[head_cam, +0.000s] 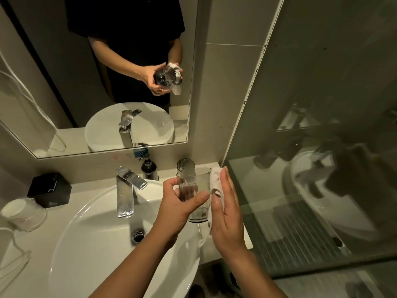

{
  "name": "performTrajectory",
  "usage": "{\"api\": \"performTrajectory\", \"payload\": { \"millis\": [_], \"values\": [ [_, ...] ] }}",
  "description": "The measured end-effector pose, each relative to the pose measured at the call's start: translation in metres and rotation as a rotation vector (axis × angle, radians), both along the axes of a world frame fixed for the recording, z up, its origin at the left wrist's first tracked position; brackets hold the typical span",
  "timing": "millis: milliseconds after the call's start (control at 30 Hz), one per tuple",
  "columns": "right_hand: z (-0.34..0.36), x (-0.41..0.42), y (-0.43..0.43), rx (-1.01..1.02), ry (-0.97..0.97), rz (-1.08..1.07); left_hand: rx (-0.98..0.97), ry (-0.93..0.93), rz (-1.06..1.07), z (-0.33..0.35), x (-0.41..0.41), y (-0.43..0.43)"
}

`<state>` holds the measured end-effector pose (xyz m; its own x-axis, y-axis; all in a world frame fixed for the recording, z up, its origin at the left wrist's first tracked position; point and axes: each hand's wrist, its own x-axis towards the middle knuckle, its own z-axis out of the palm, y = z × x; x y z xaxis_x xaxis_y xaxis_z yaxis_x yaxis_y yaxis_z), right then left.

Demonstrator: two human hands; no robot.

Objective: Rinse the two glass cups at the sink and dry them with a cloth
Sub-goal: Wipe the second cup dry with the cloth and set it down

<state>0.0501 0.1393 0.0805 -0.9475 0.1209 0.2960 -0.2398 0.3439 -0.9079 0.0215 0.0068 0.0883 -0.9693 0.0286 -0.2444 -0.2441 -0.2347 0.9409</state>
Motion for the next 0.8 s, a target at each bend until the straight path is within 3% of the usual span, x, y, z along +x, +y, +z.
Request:
{"api": "performTrajectory", "payload": {
  "millis": [233,367,500,633,800],
  "values": [
    [-0.003,0.01,0.006,0.052,0.059,0.004,0.076,0.0,0.123,0.002,0.003,-0.001],
    [0.011,0.021,0.016,-0.083,-0.032,-0.024,0.07,0.013,0.166,0.003,0.0,-0.008],
    [0.031,0.001,0.023,-0.271,-0.081,-0.22,0.033,0.039,0.069,0.004,0.0,-0.009],
    [0.034,-0.02,0.019,-0.379,-0.119,-0.066,0.062,0.032,-0.015,0.007,0.003,0.001],
    [0.03,-0.021,0.016,-0.338,-0.042,-0.053,0.07,0.03,-0.045,0.009,0.004,-0.003]
  ]
}}
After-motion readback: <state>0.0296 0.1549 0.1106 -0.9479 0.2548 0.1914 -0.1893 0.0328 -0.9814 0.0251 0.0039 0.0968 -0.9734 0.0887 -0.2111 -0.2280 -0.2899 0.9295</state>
